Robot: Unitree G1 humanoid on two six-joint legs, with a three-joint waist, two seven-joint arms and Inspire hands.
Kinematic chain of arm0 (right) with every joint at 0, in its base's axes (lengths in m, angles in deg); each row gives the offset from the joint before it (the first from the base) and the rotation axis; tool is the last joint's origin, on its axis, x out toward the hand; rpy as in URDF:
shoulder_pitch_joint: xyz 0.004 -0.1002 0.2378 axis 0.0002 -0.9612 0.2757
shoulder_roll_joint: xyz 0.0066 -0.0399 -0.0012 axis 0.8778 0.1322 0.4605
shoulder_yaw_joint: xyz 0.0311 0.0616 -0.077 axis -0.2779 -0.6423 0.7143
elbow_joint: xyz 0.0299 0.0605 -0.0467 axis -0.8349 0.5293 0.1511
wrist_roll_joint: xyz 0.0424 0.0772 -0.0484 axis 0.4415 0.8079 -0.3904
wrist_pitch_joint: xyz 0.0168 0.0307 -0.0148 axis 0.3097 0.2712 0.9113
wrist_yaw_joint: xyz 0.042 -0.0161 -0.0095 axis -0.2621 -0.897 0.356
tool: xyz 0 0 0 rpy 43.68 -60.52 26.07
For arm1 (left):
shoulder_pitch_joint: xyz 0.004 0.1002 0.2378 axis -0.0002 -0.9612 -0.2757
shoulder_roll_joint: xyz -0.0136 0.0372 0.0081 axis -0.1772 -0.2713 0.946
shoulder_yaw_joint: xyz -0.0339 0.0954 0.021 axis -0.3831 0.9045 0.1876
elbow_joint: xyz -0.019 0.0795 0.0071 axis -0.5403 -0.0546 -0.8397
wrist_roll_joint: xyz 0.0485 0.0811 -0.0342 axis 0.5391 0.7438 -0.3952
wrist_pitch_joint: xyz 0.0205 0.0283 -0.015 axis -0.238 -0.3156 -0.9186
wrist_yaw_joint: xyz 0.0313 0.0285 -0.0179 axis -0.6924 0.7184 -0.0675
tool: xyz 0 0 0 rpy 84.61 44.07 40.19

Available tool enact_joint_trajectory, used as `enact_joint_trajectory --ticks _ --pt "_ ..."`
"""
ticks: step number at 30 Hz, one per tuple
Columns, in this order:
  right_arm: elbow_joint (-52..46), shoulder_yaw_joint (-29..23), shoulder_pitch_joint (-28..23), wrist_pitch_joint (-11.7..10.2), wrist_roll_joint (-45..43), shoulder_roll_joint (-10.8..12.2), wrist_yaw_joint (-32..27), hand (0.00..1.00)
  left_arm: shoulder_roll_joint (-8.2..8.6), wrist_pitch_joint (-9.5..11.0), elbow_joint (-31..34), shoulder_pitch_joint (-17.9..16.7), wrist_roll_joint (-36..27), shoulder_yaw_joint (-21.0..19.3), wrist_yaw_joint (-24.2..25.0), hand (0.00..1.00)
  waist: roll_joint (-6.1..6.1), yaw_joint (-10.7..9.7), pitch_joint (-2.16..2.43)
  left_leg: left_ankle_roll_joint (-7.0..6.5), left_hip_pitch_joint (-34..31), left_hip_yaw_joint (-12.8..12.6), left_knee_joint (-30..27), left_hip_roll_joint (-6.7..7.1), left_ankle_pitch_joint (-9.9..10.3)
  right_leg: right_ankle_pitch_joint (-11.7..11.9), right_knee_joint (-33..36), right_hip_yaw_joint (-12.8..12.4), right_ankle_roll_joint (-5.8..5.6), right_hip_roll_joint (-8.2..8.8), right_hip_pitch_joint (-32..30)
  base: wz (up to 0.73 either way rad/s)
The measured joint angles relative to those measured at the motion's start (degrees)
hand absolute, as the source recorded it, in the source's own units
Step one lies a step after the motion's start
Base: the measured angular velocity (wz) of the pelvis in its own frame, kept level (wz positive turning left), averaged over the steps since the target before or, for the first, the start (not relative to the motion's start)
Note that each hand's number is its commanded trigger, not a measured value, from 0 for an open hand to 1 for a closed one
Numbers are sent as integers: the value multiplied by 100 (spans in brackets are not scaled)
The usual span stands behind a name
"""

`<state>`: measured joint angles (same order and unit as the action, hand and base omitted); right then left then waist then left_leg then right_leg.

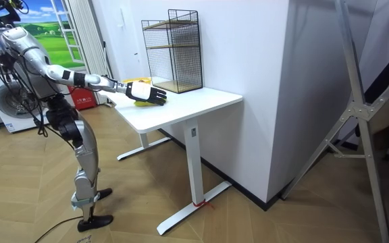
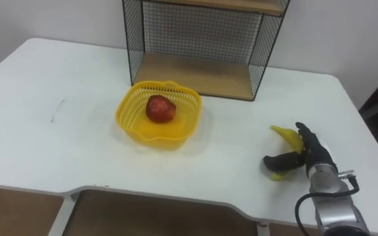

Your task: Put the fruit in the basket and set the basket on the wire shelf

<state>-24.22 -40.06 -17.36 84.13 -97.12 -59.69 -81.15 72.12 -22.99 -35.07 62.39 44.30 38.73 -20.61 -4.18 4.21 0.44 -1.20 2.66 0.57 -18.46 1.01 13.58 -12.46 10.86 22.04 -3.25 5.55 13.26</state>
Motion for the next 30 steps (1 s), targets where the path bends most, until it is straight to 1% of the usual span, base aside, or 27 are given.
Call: enact_joint_trajectory --ticks 2,3,4,5,9,13,17,19,21,30 --pt "40 -11 -1 -25 -55 0 8 0 1 0 0 0 1 -6 0 0 2 16 -1 4 -10 17 -14 -6 -1 3 -3 3 5 -10 1 2" --pt "98 -26 -1 -76 -71 0 12 0 1 0 1 0 1 -9 0 0 1 18 -2 4 -13 29 -26 -6 -1 3 -7 11 6 -13 12 6" --pt "123 -52 -4 -91 -77 0 24 17 2 0 3 2 0 -9 0 0 0 18 -3 5 -11 32 -36 -4 -1 3 -14 18 5 -14 25 5" --pt "135 -59 -4 -95 -86 0 29 100 2 0 4 6 0 -9 0 0 -1 21 -3 5 -10 31 -39 -4 -1 3 -15 21 6 -14 28 4" --pt "164 -146 -4 -119 -191 3 36 100 2 0 5 54 0 -14 0 0 -1 32 -4 9 -48 42 -93 -8 12 3 -23 29 6 -27 28 1" --pt "164 -340 -4 -120 -580 -29 -61 100 2 1 5 64 0 -12 0 0 -1 41 -4 21 -54 43 -104 -23 19 3 -30 7 9 -45 28 0" --pt "156 -328 -7 -132 -845 -37 -80 100 5 0 5 87 -2 3 0 0 5 42 -2 32 -64 42 -121 -29 27 -8 -42 3 28 -55 31 0" --pt "151 -340 -7 -131 -992 -93 -106 100 5 0 5 103 -2 3 0 0 7 44 -1 32 -79 42 -122 -25 27 -9 -91 0 29 -62 39 0" --pt "155 -389 -8 -126 -992 -126 -110 100 4 0 5 112 1 0 0 0 7 44 -1 32 -81 42 -116 -25 27 -7 -110 -5 32 -67 44 0" --pt "163 -435 -16 -87 -985 -112 -146 100 4 4 5 227 1 2 -18 0 6 5 -4 35 -29 39 -48 -25 28 -7 -112 -71 32 -74 63 -1"
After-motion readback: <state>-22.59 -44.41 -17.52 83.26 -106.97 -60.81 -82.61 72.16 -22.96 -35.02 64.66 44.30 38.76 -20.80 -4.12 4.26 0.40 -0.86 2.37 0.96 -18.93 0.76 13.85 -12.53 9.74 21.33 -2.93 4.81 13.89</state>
